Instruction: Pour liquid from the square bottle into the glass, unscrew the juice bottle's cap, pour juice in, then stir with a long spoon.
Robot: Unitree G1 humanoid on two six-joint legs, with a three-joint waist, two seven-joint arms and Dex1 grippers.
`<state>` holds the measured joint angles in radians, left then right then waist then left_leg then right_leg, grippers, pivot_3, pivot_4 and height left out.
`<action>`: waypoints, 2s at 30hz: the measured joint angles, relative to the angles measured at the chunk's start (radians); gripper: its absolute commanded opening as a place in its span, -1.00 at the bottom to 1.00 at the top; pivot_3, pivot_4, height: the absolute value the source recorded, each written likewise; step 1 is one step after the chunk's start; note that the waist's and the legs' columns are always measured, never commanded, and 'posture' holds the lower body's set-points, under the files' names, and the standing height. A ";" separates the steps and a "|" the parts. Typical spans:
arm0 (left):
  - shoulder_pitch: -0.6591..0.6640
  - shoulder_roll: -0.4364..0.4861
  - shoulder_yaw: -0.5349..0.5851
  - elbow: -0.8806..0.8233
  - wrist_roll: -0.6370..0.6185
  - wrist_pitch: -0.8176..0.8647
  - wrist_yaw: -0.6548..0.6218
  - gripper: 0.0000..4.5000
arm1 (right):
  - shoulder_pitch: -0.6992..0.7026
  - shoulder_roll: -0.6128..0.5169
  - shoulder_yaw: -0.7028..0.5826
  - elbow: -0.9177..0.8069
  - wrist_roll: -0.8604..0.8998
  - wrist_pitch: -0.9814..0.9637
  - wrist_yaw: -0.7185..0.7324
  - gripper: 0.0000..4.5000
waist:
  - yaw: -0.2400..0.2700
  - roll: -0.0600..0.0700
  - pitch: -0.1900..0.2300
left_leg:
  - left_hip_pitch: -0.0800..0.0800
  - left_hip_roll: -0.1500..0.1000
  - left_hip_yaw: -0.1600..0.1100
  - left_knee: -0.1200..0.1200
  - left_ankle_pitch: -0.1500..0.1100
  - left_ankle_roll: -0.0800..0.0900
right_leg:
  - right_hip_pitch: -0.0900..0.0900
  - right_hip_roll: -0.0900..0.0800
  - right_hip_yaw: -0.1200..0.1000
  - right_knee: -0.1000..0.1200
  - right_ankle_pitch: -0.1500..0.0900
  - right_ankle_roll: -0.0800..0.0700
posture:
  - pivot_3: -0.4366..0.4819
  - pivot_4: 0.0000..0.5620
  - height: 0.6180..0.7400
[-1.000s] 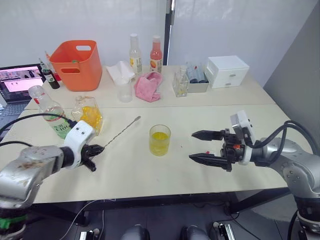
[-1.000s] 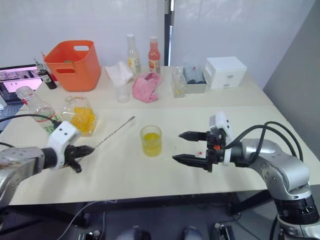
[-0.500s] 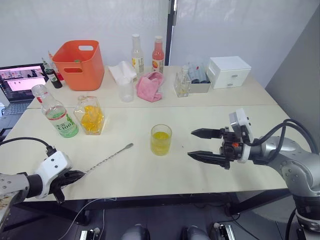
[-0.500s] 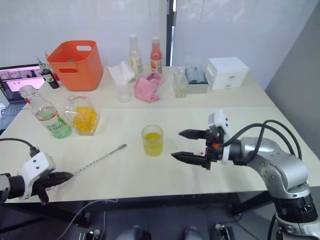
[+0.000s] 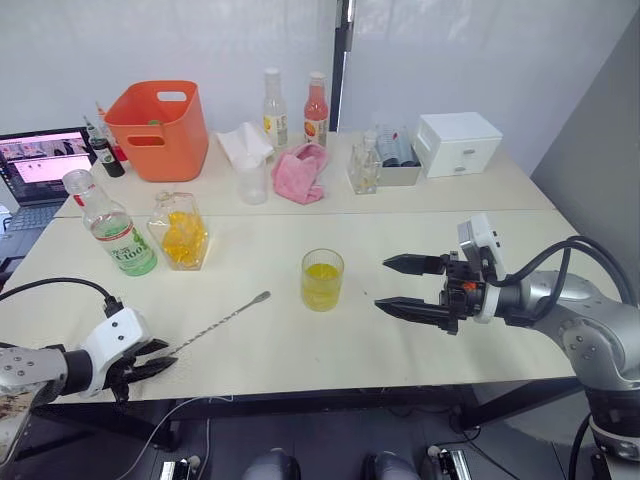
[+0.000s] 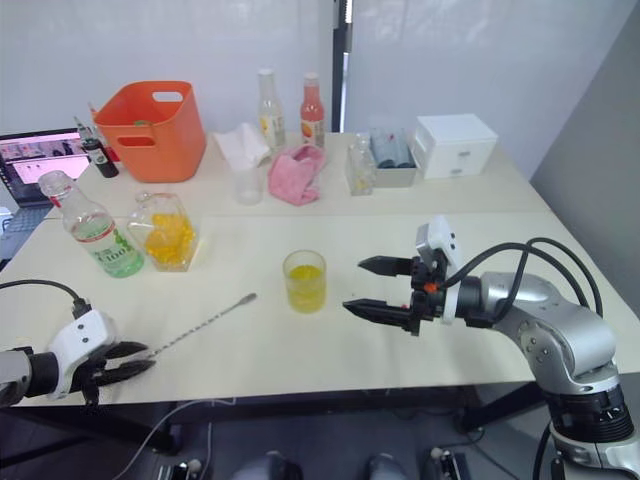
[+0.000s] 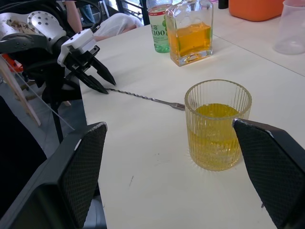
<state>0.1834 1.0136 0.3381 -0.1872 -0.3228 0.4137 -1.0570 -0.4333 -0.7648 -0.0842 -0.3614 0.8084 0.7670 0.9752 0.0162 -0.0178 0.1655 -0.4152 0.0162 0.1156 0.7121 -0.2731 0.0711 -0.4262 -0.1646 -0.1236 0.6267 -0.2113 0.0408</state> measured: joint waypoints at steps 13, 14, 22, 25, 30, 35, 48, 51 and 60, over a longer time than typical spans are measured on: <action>-0.062 0.049 -0.018 0.049 -0.023 0.068 -0.059 0.29 | 0.000 0.008 0.000 -0.004 0.003 0.012 -0.025 1.00 | -0.002 0.000 0.000 | 0.000 0.000 0.000 0.000 0.000 0.000 | 0.000 0.000 0.000 0.000 0.000 0.000 | -0.05 -0.47 0.55; -0.068 0.049 -0.040 0.061 -0.010 0.064 -0.057 0.29 | 0.000 0.008 -0.001 -0.005 0.004 0.016 -0.027 1.00 | -0.003 0.000 0.000 | 0.000 0.000 0.000 0.000 0.000 0.000 | 0.000 0.000 0.000 0.000 0.000 0.000 | -0.05 -0.47 0.55; -0.103 0.030 -0.080 0.080 0.004 0.046 -0.051 -0.79 | 0.001 0.008 -0.005 -0.023 0.022 0.031 -0.042 1.00 | -0.001 0.000 0.000 | 0.000 0.000 0.000 -0.001 0.000 0.000 | 0.000 0.000 0.000 0.000 0.000 0.000 | -0.05 -0.47 0.55; -0.106 0.030 -0.081 0.085 0.003 0.040 -0.056 -0.98 | 0.001 0.007 -0.007 -0.023 0.026 0.031 -0.044 1.00 | -0.002 0.000 0.000 | 0.000 0.000 0.000 -0.001 0.000 0.000 | 0.000 0.000 0.000 0.000 0.000 0.000 | -0.05 -0.47 0.55; -0.108 0.018 -0.084 0.114 0.001 -0.016 -0.075 -0.98 | 0.001 0.007 -0.007 -0.023 0.029 0.031 -0.044 1.00 | -0.001 0.000 0.000 | 0.000 0.000 0.000 -0.001 0.000 0.000 | 0.000 0.000 0.000 0.000 0.000 0.000 | -0.05 -0.47 0.55; -0.117 -0.004 -0.069 0.129 -0.057 -0.003 -0.105 -0.98 | 0.001 0.005 -0.007 -0.022 0.029 0.031 -0.044 1.00 | -0.002 0.000 0.000 | 0.000 0.000 0.000 -0.001 0.000 0.000 | 0.000 0.000 0.000 0.000 0.000 0.000 | -0.05 -0.47 0.55; -0.241 -0.090 0.101 -0.043 -0.363 0.263 0.021 -0.98 | -0.028 0.007 -0.008 0.009 0.026 0.031 -0.068 1.00 | -0.005 0.000 0.000 | 0.000 0.000 0.000 0.000 0.001 0.000 | 0.001 0.001 0.000 0.000 0.000 0.000 | -0.05 -0.47 0.55; -0.264 -0.117 0.113 -0.078 -0.426 0.323 0.070 -0.98 | -0.043 0.026 -0.008 0.020 0.028 0.031 -0.080 1.00 | -0.005 0.000 0.000 | 0.000 0.000 0.000 0.000 0.001 0.000 | 0.001 0.001 0.000 0.000 0.000 0.000 | -0.05 -0.47 0.55; -0.318 -0.155 0.145 -0.149 -0.597 0.438 0.175 -0.98 | -0.123 0.113 -0.028 0.024 0.117 0.081 -0.168 1.00 | -0.004 0.000 0.000 | 0.000 0.000 0.000 0.000 0.001 -0.001 | 0.001 0.001 0.000 0.000 0.000 0.000 | -0.05 -0.47 0.55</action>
<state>-0.1348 0.8588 0.4827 -0.3362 -0.9195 0.8518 -0.8815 -0.5566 -0.6520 -0.1126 -0.3375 0.9255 0.8476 0.8071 0.0120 -0.0177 0.1658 -0.4149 0.0161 0.1155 0.7120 -0.2720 0.0700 -0.4249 -0.1631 -0.1234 0.6266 -0.2112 0.0410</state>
